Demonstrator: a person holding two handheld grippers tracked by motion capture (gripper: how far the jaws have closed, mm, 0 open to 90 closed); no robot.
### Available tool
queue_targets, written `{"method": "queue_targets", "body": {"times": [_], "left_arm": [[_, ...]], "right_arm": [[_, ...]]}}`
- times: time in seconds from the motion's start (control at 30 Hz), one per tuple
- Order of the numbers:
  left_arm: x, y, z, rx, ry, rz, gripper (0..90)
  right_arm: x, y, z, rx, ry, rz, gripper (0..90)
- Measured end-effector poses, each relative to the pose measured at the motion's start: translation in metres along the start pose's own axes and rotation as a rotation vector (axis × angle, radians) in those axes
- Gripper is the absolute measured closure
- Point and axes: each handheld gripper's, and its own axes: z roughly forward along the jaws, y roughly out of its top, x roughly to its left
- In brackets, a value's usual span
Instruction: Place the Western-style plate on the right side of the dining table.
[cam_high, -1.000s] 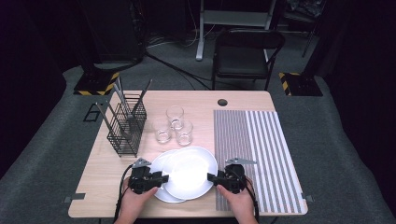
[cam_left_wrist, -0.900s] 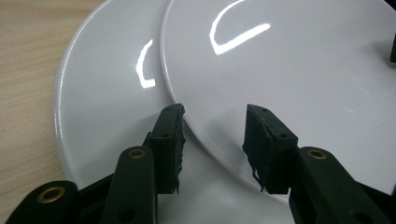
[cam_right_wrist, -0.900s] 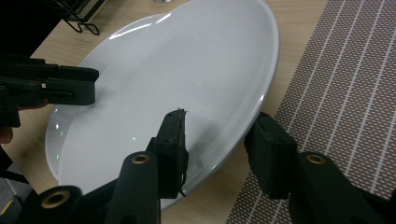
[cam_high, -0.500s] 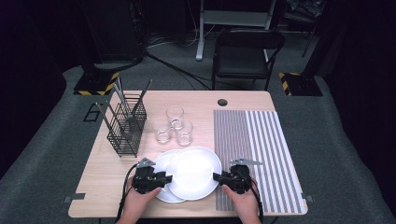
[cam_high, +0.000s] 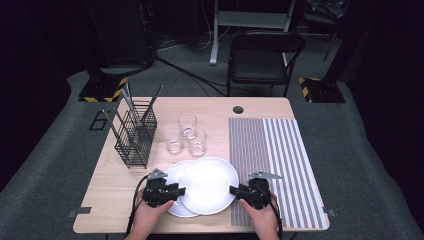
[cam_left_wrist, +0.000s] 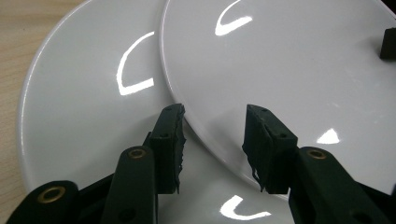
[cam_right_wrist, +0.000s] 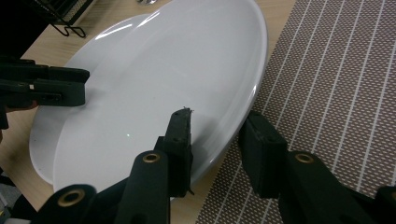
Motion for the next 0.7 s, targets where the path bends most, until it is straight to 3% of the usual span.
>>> {"method": "queue_targets", "body": {"times": [0.7], "left_arm": [[-0.0035, 0.0000, 0.0014, 0.010, -0.043, -0.019, 51.6]], "right_arm": [[-0.0053, -0.0076, 0.0059, -0.004, 0.016, 0.031, 60.4]]}}
